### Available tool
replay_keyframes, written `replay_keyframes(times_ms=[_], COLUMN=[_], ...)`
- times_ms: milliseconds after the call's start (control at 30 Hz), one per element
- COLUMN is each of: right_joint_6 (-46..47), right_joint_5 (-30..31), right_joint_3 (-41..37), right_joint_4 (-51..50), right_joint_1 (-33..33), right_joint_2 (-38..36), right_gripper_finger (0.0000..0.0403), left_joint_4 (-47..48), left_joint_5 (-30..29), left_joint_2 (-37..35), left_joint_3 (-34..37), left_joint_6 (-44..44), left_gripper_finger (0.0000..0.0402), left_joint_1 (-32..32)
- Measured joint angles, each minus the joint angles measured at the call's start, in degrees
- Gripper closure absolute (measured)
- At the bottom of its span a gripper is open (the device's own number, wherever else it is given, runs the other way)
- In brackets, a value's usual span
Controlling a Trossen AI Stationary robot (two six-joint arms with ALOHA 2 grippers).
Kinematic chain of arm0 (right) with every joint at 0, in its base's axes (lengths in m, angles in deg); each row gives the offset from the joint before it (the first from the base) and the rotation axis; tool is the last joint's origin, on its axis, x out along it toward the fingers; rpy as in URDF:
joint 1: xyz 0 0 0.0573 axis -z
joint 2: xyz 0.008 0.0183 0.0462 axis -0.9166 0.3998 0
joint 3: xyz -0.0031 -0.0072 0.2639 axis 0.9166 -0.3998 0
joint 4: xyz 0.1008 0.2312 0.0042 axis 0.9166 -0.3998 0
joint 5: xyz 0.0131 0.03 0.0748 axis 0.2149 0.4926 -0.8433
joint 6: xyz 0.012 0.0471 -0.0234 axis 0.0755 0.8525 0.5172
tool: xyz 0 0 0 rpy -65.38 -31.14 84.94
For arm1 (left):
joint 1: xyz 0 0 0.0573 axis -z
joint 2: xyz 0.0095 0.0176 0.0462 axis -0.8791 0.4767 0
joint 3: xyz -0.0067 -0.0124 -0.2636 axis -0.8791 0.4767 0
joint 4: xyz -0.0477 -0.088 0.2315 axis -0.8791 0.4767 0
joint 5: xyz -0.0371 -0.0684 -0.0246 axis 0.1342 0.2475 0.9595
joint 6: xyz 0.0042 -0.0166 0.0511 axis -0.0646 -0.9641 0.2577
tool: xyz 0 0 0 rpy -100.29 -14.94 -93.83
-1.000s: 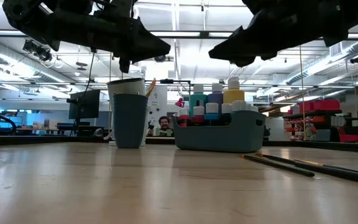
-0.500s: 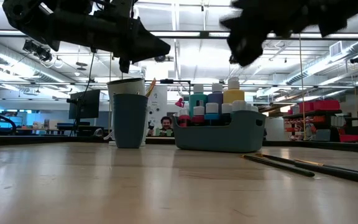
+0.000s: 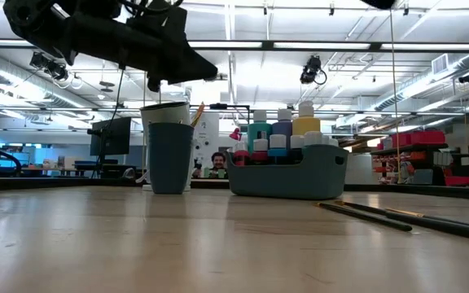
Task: Pick & Place Paint Supplies
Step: Put the silver paint brush into the blue cup
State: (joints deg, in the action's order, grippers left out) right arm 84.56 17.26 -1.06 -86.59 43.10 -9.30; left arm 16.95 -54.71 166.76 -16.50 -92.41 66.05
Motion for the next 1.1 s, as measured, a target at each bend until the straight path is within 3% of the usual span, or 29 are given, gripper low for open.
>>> replay_keyframes(times_ms=[133,233,467,600,767,1000,1100], right_joint_6=[8.24,9.59,8.63,3.10,-7.60,-28.19,-34.50], right_joint_5=[-11.15,-16.00,-20.50,-22.08,-17.46,-3.59,-2.68], right_joint_3=[-1.23,-4.13,-13.86,-18.21,-21.22,-24.50,-26.28], right_joint_4=[-2.32,-1.53,-2.49,-2.62,-2.35,-2.28,-2.16], right_joint_1=[-3.58,-5.72,-8.46,-11.88,-17.44,-21.61,-21.57], right_joint_2=[0.24,0.84,0.97,0.99,0.99,0.99,0.99], right_gripper_finger=[0.0277,0.0277,0.0277,0.0282,0.0286,0.0286,0.0286], left_joint_4=[-0.01,-0.08,-0.48,-0.53,-1.87,-6.25,-6.73], left_joint_5=[-2.25,-4.07,-4.42,-4.44,-4.42,-4.42,-4.42], left_joint_2=[0.00,0.00,0.00,0.00,0.00,-0.02,-0.02], left_joint_3=[0.01,0.02,0.00,0.00,0.00,0.00,0.00], left_joint_6=[1.90,2.51,3.43,3.43,3.43,2.71,0.79], left_gripper_finger=[0.0347,0.0347,0.0347,0.0347,0.0347,0.0347,0.0346], left_joint_1=[-0.02,-0.07,-0.07,-0.07,-0.42,-2.16,-2.56])
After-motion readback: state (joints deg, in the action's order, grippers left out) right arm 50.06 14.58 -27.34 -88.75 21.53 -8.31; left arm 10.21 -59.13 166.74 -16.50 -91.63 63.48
